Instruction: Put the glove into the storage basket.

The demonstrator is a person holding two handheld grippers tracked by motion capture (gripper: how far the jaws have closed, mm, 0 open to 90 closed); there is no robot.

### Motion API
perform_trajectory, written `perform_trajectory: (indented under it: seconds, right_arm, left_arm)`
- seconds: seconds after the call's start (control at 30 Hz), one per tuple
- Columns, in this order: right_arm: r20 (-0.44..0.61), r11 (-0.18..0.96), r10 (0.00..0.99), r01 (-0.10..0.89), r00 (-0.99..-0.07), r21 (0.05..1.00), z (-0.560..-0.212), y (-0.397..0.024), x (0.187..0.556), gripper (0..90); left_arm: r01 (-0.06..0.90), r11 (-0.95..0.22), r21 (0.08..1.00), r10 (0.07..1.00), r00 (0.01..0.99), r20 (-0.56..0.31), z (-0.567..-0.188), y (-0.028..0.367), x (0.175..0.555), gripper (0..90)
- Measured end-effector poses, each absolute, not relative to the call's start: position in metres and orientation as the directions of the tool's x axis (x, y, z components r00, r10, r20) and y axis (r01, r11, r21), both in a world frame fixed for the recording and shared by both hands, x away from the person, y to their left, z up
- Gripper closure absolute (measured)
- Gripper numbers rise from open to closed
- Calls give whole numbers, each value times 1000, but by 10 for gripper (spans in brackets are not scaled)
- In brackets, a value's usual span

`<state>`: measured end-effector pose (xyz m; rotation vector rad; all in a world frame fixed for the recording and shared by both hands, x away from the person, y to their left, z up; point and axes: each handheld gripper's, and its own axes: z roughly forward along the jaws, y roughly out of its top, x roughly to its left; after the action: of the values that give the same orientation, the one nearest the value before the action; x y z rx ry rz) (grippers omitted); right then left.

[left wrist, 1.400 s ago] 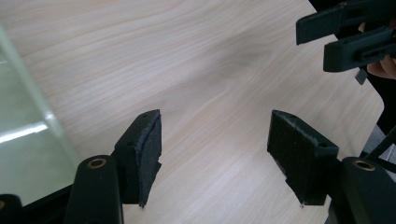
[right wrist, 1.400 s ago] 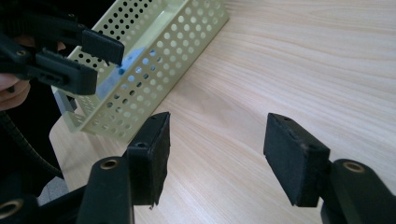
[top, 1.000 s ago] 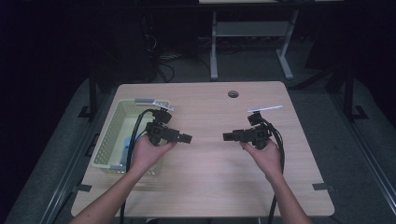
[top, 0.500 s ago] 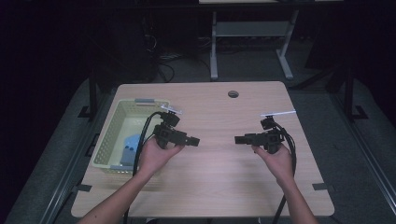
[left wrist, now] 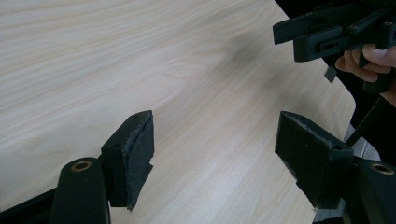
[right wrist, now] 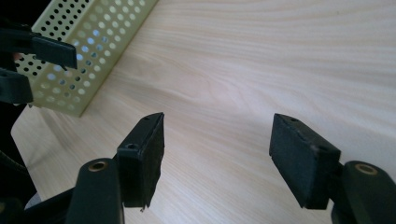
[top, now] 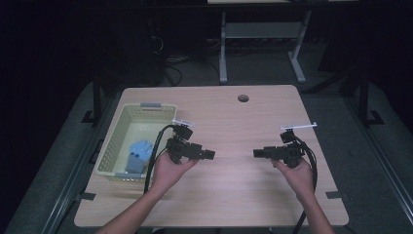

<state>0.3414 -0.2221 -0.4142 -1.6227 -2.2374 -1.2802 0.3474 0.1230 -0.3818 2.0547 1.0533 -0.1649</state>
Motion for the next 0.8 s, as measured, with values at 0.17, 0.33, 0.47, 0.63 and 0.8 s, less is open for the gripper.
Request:
perform_trajectory:
  seconds: [0.17, 0.33, 0.47, 0.63, 0.8]
  right_arm:
    - [515, 80, 747, 827, -420, 557, -423, -228, 334, 334]
    - [528, 57, 740, 822, -415, 567, -427, -236, 326, 328]
    - [548, 29, 733, 824, -402, 566, -433, -245, 314, 321]
    - [544, 30, 743, 832, -389, 554, -443, -254, 303, 302]
    - [524, 42, 751, 821, -402, 570, -451, -260, 289, 296]
  left_arm:
    - [703, -342, 624, 620, 667, -412, -387, 113, 336, 279]
    - [682, -349, 643, 606, 687, -400, -391, 107, 327, 275]
    - [670, -360, 649, 594, 701, -395, -399, 101, 318, 273]
    - [673, -337, 658, 573, 701, -425, -415, 100, 304, 272]
    - [672, -323, 667, 562, 703, -436, -425, 100, 295, 272]
